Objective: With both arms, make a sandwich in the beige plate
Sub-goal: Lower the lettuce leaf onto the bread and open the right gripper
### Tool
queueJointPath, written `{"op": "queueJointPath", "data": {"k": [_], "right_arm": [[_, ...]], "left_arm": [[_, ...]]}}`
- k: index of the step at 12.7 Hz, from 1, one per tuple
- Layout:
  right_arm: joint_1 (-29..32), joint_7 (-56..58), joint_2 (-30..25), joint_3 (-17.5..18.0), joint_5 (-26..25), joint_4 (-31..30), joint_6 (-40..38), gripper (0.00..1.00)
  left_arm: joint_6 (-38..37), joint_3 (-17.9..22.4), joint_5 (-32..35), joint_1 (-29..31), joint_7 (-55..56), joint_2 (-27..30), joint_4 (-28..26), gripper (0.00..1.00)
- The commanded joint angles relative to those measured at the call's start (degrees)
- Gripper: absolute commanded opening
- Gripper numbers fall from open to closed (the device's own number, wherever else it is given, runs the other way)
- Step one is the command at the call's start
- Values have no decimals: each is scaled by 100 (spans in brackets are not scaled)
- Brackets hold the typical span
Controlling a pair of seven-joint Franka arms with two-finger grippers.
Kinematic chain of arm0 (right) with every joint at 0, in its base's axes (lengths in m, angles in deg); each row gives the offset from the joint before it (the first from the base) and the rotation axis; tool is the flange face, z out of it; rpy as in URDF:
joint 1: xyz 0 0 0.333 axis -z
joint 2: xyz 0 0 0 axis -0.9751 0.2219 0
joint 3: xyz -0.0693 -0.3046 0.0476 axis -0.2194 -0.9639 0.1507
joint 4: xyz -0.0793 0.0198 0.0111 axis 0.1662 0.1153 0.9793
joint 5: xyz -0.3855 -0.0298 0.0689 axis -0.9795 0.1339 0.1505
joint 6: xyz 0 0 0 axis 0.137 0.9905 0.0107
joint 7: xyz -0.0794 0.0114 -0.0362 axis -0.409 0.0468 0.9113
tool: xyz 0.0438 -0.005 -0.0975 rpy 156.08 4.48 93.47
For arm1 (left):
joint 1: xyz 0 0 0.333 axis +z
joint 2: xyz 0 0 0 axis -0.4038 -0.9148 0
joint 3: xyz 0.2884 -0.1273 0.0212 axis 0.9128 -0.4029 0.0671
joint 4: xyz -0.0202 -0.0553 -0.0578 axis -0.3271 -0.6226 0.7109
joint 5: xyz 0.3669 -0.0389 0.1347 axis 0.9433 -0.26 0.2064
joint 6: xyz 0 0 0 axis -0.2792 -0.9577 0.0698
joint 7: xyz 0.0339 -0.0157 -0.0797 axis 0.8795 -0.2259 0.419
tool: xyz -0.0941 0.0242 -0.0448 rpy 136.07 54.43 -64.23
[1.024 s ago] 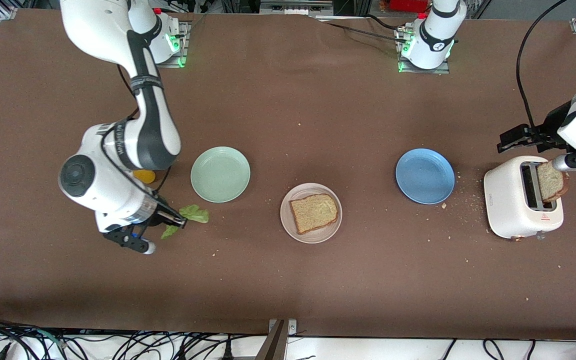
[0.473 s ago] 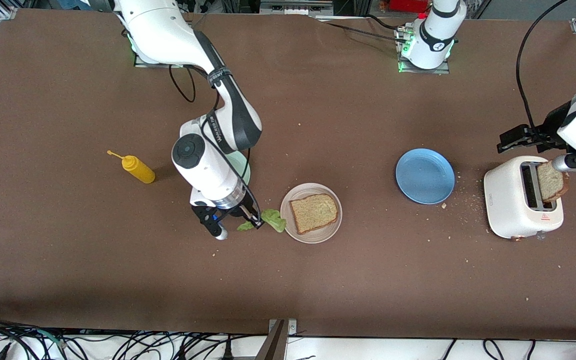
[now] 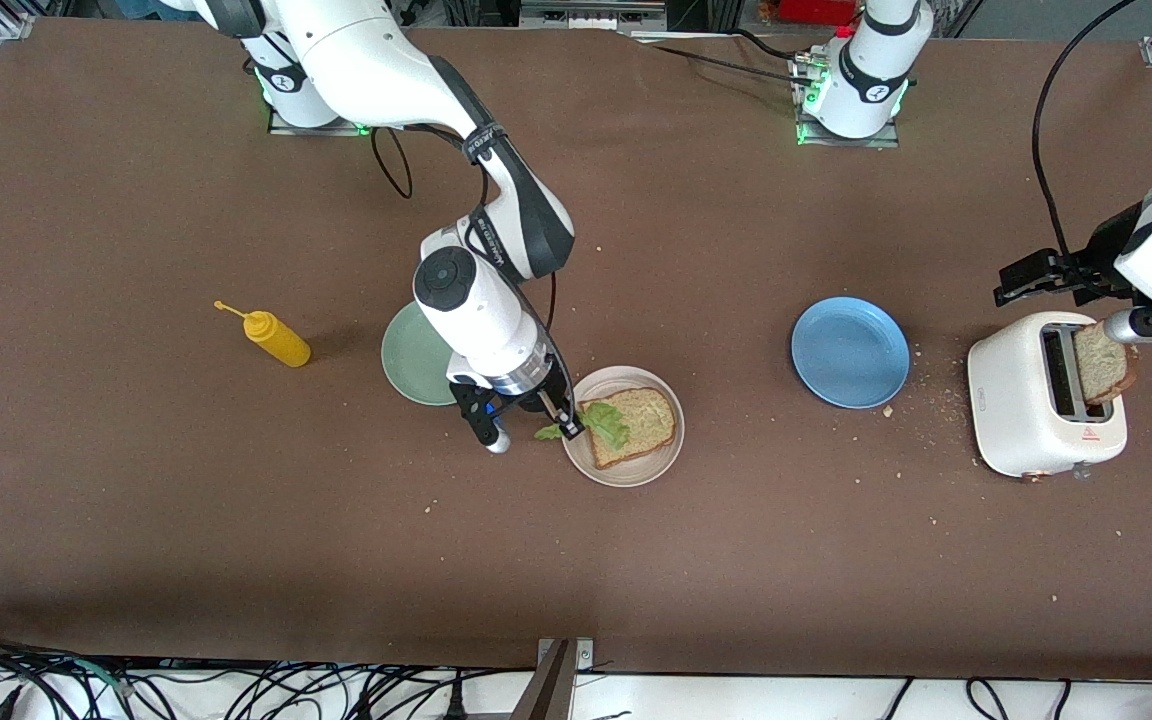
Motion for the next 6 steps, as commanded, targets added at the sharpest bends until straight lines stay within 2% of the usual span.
{"op": "queueJointPath", "data": {"k": [1, 3, 6], "right_arm": [[0, -248, 111, 152, -16, 257, -752, 0], [-114, -205, 128, 187, -59, 414, -1298, 0], [-211, 294, 163, 187, -340, 424, -1441, 0]], "left_arm": [[12, 6, 162, -36, -25, -22, 60, 100], [12, 6, 162, -36, -25, -22, 60, 100], [12, 6, 162, -36, -25, -22, 51, 100]]}}
